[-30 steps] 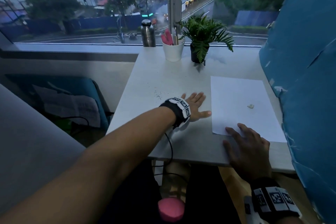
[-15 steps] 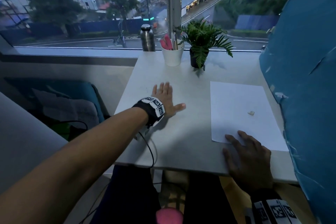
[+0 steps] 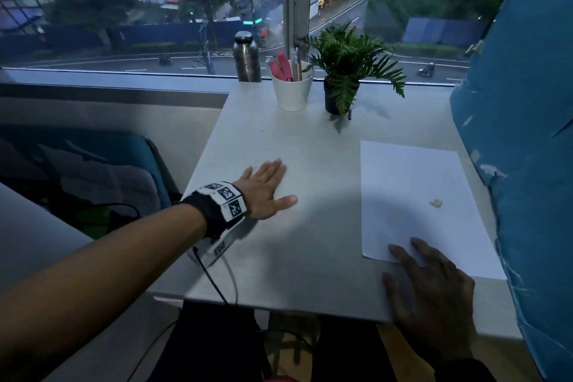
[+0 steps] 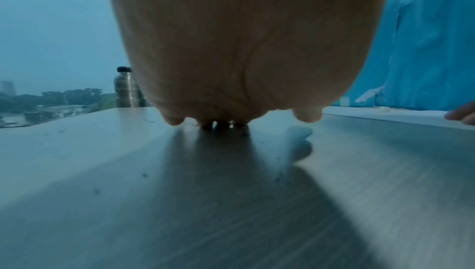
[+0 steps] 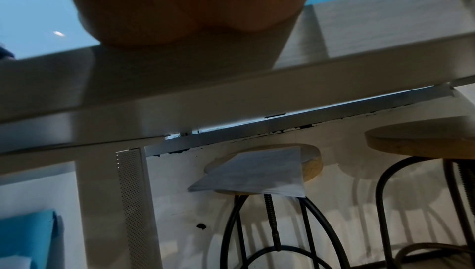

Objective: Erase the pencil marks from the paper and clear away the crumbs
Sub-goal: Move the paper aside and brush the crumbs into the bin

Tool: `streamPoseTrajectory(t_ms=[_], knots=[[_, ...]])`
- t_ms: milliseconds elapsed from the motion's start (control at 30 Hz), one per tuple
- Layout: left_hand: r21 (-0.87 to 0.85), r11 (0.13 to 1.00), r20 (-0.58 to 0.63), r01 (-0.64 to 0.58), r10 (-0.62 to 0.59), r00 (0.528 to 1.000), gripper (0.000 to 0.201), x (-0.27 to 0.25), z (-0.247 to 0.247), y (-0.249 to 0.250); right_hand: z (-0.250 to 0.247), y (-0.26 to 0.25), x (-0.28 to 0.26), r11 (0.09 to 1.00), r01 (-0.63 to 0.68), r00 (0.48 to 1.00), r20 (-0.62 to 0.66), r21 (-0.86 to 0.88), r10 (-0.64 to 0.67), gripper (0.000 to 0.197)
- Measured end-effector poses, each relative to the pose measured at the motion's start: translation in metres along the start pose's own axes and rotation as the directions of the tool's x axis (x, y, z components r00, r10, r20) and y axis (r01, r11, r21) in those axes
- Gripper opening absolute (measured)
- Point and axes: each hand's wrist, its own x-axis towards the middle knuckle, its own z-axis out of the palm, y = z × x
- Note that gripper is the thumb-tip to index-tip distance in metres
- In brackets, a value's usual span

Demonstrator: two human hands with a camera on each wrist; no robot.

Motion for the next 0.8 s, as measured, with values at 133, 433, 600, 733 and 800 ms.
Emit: streamPoseTrajectory(t_ms=[133, 433, 600, 733, 800], knots=[[0.029, 0.986, -0.098, 0.167, -0.163, 0.982, 0.104, 0.014, -0.017, -0.004, -0.001, 0.002, 0.001, 1.000, 0.000, 1.000, -0.023, -0.002, 0.000, 0.053], [0.038, 0.987, -0.014, -0.155, 0.156, 0.988, 0.086, 0.095, -0.061, 0.066, -0.011, -0.005, 0.001, 0.999, -0.049, 0.998, 0.036, 0.000, 0.049, 0.059], [-0.059, 0.993, -0.015, -0.100, 0.100, 0.995, 0.087, 0.096, -0.052, 0.047, -0.014, -0.007, 0.004, 0.998, -0.063, 0.997, 0.039, -0.013, 0.064, 0.066], [0.040, 0.999, -0.013, -0.028, 0.028, 1.000, 0.093, 0.063, -0.041, 0.023, -0.017, -0.004, 0.006, 0.997, -0.070, 0.995, 0.063, -0.021, 0.072, 0.066], [0.091, 0.996, 0.010, -0.016, 0.015, 1.000, 0.093, 0.046, -0.049, 0.014, -0.020, -0.005, 0.008, 0.996, -0.077, 0.994, 0.078, -0.037, 0.080, 0.070]])
